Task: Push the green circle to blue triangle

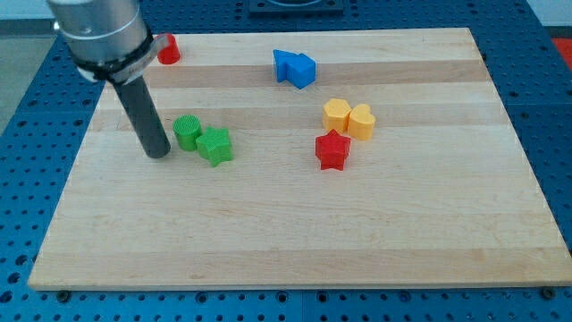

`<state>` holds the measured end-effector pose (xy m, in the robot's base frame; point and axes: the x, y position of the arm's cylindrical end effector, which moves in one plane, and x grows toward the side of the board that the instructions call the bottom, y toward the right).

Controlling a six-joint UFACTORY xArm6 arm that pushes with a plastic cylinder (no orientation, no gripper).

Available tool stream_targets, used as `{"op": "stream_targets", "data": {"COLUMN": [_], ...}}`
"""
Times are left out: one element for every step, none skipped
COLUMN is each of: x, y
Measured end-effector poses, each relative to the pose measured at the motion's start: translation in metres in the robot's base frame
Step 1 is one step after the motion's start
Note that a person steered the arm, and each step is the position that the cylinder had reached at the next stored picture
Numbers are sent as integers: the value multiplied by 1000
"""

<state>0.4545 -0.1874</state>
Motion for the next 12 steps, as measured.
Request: {"op": "stream_targets", "data": {"x": [1, -9, -28, -49, -70, -77, -80, -94, -96, -94, -108, -122], "y": [27, 38, 38, 38, 31, 9, -22, -23, 9, 36, 42, 54]}}
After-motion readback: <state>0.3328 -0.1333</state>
